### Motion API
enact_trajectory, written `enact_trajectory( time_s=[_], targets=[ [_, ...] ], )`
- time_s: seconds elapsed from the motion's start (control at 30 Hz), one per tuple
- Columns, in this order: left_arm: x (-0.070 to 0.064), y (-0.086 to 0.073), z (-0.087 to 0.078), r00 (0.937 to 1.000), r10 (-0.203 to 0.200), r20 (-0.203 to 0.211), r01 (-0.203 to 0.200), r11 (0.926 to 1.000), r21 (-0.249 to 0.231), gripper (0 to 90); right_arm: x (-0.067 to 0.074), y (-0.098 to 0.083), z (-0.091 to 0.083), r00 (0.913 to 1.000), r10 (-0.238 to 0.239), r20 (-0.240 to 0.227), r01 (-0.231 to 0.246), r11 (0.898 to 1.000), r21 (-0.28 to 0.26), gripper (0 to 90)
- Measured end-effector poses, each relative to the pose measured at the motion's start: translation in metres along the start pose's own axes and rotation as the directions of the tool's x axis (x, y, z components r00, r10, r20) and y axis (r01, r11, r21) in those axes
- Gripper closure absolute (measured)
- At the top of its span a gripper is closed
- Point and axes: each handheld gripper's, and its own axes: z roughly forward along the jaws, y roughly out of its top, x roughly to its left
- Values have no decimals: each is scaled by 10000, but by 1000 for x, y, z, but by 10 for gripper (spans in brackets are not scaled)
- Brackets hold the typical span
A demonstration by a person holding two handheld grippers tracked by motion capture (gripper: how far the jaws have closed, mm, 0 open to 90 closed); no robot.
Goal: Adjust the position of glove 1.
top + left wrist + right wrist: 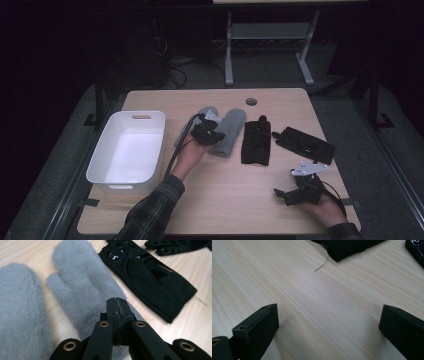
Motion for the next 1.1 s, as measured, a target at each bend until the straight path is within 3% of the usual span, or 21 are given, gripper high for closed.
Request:
enact_trajectory(
  time_s=[0.13, 0.3, 0.87, 1.1],
  targets=[
    [5, -5, 15, 9999, 6, -151, 1, 9991, 432, 893, 0, 0, 0, 10000, -5, -7, 5, 10000, -3, 24],
    [4, -11, 19, 9999, -30, -107, 35, 9987, 514, 894, 0, 0, 0, 10000, -50, -12, 50, 10000, -13, 24],
    [-11, -40, -5, 9981, -376, 492, 363, 9990, 263, 894, 0, 0, 0, 10000, -63, -25, 63, 10000, -7, 24],
    [-22, -53, -18, 9966, -291, 766, 267, 9991, 316, 894, 0, 0, 0, 10000, -64, -26, 64, 10000, 0, 24]
  ],
)
